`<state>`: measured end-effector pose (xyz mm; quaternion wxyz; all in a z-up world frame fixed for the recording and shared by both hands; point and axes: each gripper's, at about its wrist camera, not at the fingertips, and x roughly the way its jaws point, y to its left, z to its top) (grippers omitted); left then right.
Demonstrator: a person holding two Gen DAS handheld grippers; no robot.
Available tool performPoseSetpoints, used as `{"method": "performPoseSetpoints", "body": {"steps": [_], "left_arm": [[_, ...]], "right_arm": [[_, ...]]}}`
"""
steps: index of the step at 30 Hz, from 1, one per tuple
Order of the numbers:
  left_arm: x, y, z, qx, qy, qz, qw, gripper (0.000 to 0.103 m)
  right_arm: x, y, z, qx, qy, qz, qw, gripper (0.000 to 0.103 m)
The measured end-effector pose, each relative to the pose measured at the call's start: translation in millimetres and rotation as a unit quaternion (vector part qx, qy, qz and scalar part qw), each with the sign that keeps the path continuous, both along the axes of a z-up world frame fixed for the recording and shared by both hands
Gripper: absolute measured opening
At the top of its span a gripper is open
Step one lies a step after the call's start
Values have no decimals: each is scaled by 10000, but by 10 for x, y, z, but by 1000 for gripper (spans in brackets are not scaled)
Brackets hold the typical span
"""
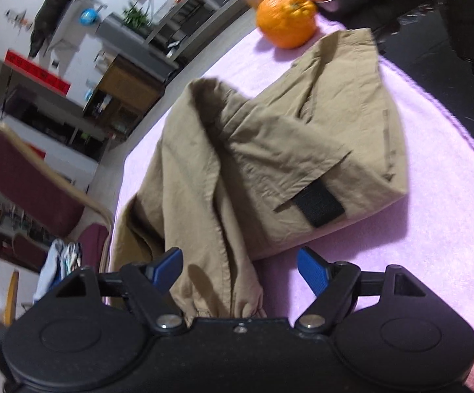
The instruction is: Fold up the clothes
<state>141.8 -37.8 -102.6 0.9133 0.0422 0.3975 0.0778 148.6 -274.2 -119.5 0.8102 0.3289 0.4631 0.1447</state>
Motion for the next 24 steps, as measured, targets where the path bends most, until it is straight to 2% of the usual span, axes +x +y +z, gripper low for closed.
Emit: {"method": "performPoseSetpoints", "body": {"steps": [3,5,7,8,9,10,11,12,13,15,17,18,20,21,23,24], "left_arm": [[18,-52,-42,128,13,-247,9996,45],[-2,-235,-73,468,10,-614,9970,45],[-13,-403,-131,647,58,-981,9931,47],[5,-441,-168,737,107,-1052,9917,47],[30,-419,-192,738,156,-1015,9920,39],[56,-397,-217,739,205,-978,9922,23],[80,-359,-236,706,258,-931,9928,17],[102,-260,-234,541,322,-845,9944,12],[125,-167,-228,381,385,-770,9956,11],[189,-24,-183,68,539,-710,9960,9],[306,116,-114,-568,915,-734,9915,6],[364,189,-66,-925,1094,-749,9869,5],[480,360,138,-1932,1393,-803,9679,4],[538,446,240,-2428,1536,-827,9542,3],[639,619,467,-3364,1744,-870,9213,3],[614,712,689,-3674,1532,-908,9128,2]], "right_arm": [[15,149,-8,-147,-74,287,9995,76],[32,259,-15,-275,-154,430,9986,75],[35,335,-17,-411,-233,522,9975,73],[26,354,-15,-474,-276,549,9970,73],[17,373,-13,-537,-320,577,9964,70],[8,392,-11,-600,-364,604,9957,61],[0,410,-10,-663,-407,632,9950,53],[-9,429,-8,-726,-450,659,9942,29],[-43,428,17,-735,-543,696,9934,15],[-132,437,94,-773,-764,766,9911,10],[-225,455,218,-691,-906,805,9902,8],[-235,454,299,-527,-874,793,9916,8],[-223,448,510,-286,-852,752,9931,7],[-223,434,719,-199,-971,682,9927,7],[-230,404,1159,-15,-1240,527,9909,7],[-261,370,1427,17,-1421,394,9891,6]]}}
